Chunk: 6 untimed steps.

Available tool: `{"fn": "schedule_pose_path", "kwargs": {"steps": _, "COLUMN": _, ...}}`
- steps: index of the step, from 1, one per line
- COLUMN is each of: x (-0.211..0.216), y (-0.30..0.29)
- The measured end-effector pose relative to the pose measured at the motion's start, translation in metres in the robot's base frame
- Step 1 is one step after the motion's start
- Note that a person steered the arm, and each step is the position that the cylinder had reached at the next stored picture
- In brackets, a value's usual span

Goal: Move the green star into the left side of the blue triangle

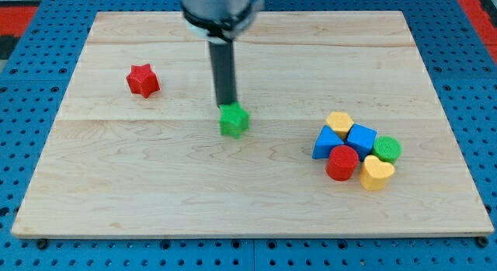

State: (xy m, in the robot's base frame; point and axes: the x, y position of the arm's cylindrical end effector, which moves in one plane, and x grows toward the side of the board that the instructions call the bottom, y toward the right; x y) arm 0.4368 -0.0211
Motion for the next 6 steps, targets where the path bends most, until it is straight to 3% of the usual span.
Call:
{"fn": "schedule_pose_path", "kwargs": {"steps": 1, "x": 0.058, "y": 0.005}}
{"fn": "schedule_pose_path", "kwargs": {"steps": 2, "x": 0.036, "y": -0.039}}
{"fn": "schedule_pose_path", "kwargs": {"steps": 3, "x": 0.065, "y": -0.053}}
{"fn": "schedule_pose_path", "kwargs": {"steps": 4, "x": 0.094, "y": -0.028}}
{"fn": "schedule_pose_path", "kwargs": {"steps": 6, "x": 0.091, "y": 0.106}}
